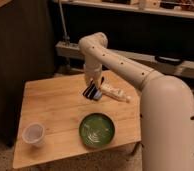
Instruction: Place the eraser on the white sponge
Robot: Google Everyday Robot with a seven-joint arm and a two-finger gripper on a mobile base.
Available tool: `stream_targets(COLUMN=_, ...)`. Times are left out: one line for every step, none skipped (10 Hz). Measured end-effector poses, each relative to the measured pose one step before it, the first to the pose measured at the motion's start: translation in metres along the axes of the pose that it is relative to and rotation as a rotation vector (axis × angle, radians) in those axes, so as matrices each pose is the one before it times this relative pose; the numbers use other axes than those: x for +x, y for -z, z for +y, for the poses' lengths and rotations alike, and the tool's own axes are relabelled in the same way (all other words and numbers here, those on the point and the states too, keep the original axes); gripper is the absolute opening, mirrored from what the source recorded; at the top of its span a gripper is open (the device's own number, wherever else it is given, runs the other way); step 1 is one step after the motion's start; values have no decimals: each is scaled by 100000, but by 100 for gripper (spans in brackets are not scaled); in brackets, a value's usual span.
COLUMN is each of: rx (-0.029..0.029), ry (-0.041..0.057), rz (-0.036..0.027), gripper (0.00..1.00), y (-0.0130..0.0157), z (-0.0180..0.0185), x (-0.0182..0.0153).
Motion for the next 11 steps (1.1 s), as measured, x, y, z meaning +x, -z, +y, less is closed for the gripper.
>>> stream_targets(rx=-150, ry=-2425, rz=534, gripper=0, y=244, z=976, x=138)
stream_targets(rx=-270, ry=-2246, rz=445, gripper=0, y=178, z=988, x=149)
stream_targets(rx=-166, ry=-2006, rz=485, gripper=0, y=163, z=888, x=152)
stream_targets(rx=-222, ry=-2517, rz=542, gripper=0, y=189, z=1080, x=170)
stream_targets(rx=-151, ry=-3498, rz=806, gripper=0, y=280, z=1125, x=212)
stream_targets(rx=-25, ry=-3289, rz=632, gripper=0, y=147, z=1235, x=231)
stream_targets(rx=136, ry=-4820, rz=1343, gripper=0, y=113, z=2387, x=625)
stream_targets(rx=131, ry=-3453, rz=975, gripper=0, y=15, z=1940, x=734)
stream_targets(rx=-308, ry=-2784, rz=1510, gripper=0, y=-41, z=1455, x=741)
stream_targets(rx=-751, ry=-4331, rz=891, gripper=0, y=-14, z=773, x=558)
stream_targets(rx=-910, ry=-6113, rz=2105, gripper=0, y=110, z=-60, x=898)
